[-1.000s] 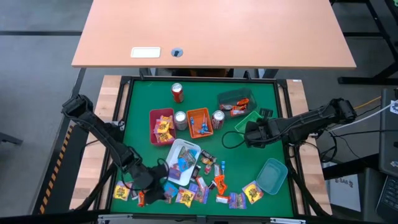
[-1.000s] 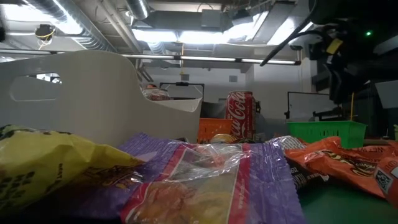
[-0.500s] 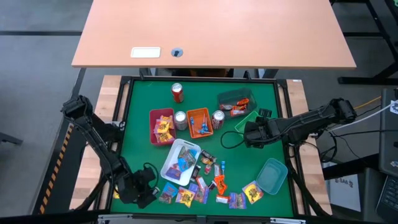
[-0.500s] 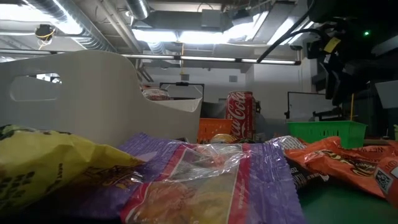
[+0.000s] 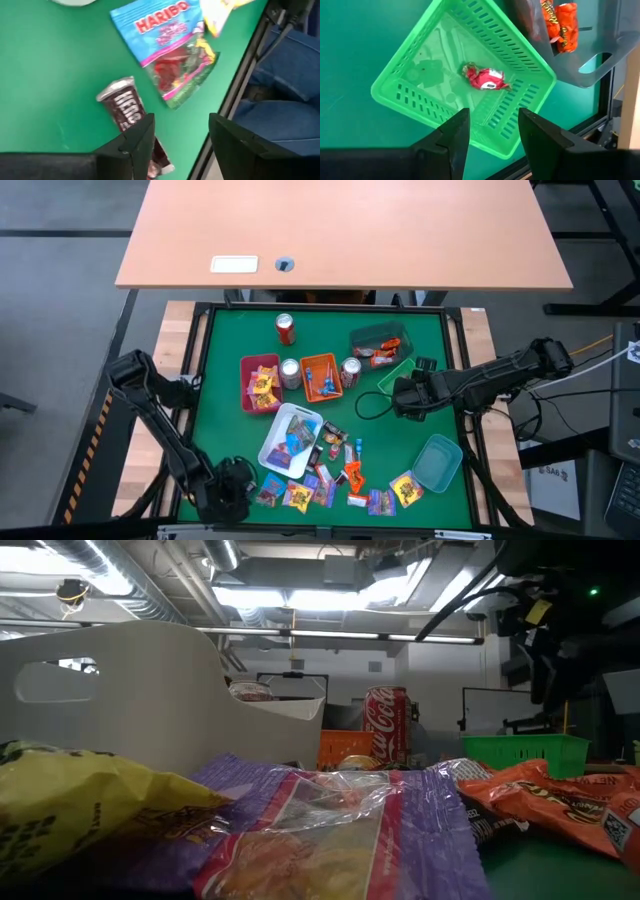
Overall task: Sort candy
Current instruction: Put the brown chocolate into the blue bin
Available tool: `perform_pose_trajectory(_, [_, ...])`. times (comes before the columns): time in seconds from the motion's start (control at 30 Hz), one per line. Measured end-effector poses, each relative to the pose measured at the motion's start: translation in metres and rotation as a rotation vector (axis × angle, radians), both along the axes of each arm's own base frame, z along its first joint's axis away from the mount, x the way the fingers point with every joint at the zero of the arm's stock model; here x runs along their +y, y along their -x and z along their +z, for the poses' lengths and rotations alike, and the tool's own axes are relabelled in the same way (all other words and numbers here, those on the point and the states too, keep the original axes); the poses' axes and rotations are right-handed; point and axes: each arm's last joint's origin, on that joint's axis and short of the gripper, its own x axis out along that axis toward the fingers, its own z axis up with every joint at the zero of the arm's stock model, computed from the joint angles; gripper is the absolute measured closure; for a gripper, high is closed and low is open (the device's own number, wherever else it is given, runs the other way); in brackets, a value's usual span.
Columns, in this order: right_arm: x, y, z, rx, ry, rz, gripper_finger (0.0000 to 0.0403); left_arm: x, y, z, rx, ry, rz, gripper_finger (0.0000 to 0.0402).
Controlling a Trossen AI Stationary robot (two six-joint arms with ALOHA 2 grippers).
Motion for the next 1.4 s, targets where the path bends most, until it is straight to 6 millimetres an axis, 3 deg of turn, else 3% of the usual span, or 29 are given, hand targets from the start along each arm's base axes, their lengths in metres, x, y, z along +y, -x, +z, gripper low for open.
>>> perform_pose_trajectory(0.2, [0.000, 0.000, 0.000, 0.000, -0.001, 0.000, 0.0235, -0.011, -0.007, 0.015, -0.001, -0.029, -0.015, 0.0258])
perform_pose_trajectory(0.9, [0.000, 0.000, 0.000, -0.002, -0.001, 0.000, 0.0235, -0.008, -0.006, 0.004, 0.058, -0.109, -0.031, 0.0272])
perform_pose_trajectory(1.4, [0.000, 0.000, 0.000, -0.001, -0.001, 0.000, 0.0235, -0.006, -0.005, -0.014, 0.143, -0.182, -0.039, 0.0199])
